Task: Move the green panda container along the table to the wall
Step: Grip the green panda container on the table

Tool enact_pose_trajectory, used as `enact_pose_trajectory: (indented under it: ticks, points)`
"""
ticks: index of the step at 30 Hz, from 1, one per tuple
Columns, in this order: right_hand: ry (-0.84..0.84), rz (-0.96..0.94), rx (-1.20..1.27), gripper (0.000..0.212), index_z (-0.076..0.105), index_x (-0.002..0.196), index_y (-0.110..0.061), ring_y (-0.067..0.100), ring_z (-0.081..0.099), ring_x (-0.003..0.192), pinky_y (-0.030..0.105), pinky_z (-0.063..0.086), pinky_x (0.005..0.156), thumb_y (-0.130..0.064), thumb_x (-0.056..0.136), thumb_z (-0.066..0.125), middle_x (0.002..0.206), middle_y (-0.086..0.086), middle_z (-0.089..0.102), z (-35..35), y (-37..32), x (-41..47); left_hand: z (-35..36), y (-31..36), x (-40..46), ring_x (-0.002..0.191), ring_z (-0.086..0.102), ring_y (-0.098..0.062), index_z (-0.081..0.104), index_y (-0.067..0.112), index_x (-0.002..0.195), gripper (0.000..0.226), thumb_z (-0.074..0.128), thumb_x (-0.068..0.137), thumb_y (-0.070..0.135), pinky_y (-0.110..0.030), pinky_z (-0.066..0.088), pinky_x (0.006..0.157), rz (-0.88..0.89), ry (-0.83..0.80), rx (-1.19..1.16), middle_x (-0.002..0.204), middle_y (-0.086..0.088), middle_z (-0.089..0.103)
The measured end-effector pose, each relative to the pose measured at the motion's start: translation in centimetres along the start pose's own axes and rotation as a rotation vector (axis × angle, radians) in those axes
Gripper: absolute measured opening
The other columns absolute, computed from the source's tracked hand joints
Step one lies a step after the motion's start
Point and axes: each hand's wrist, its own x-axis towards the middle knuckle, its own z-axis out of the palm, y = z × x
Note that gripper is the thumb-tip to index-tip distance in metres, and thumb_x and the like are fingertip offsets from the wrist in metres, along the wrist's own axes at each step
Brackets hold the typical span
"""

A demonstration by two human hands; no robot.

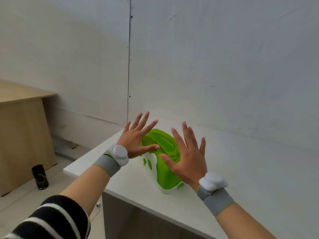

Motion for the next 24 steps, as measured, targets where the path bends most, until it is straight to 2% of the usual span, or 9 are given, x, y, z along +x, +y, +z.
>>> enact_pose_trajectory:
  ticks: [7, 12, 18, 24]
  points:
    - [-0.064, 0.003, 0.003, 0.081, 0.022, 0.141, -0.036, 0.011, -0.009, 0.144, 0.046, -0.009, 0.114, -0.079, 0.072, 0.026, 0.154, -0.011, -0.018, 0.9, -0.5, -1.3, 0.5, -0.6, -1.0, 0.141, -0.021, -0.011, 0.005, 0.047, 0.141, 0.093, 0.02, 0.06, 0.09, -0.05, 0.0, 0.116, 0.024, -0.063, -0.065, 0.156, 0.009, -0.018]
    - [-0.095, 0.013, 0.016, 0.081, 0.035, 0.137, -0.033, 0.012, -0.005, 0.145, 0.048, -0.005, 0.115, -0.079, 0.07, 0.031, 0.158, -0.008, -0.011, 1.7, -0.9, -2.1, 0.9, -1.0, -1.5, 0.143, -0.015, -0.012, 0.025, 0.041, 0.142, 0.094, 0.025, 0.061, 0.089, -0.048, 0.003, 0.117, 0.027, -0.117, -0.156, 0.156, 0.008, -0.015]
    - [-0.092, 0.023, 0.024, 0.075, 0.041, 0.131, -0.032, 0.013, 0.0, 0.145, 0.048, -0.003, 0.115, -0.073, 0.068, 0.042, 0.159, -0.006, 0.001, 1.7, -0.7, -2.1, 1.2, -1.3, -1.4, 0.145, -0.005, -0.013, 0.034, 0.038, 0.138, 0.103, 0.026, 0.053, 0.095, -0.045, 0.005, 0.116, -0.001, -0.151, -0.234, 0.159, 0.006, -0.001]
    - [-0.097, 0.037, 0.036, 0.066, 0.042, 0.13, -0.031, 0.013, 0.001, 0.145, 0.047, -0.005, 0.115, -0.061, 0.072, 0.049, 0.159, -0.004, 0.004, 1.5, 0.8, -1.9, 1.2, -1.2, -0.8, 0.146, 0.0, -0.013, 0.036, 0.037, 0.136, 0.103, 0.036, 0.05, 0.093, -0.049, 0.009, 0.118, 0.012, -0.166, -0.184, 0.159, 0.004, 0.009]
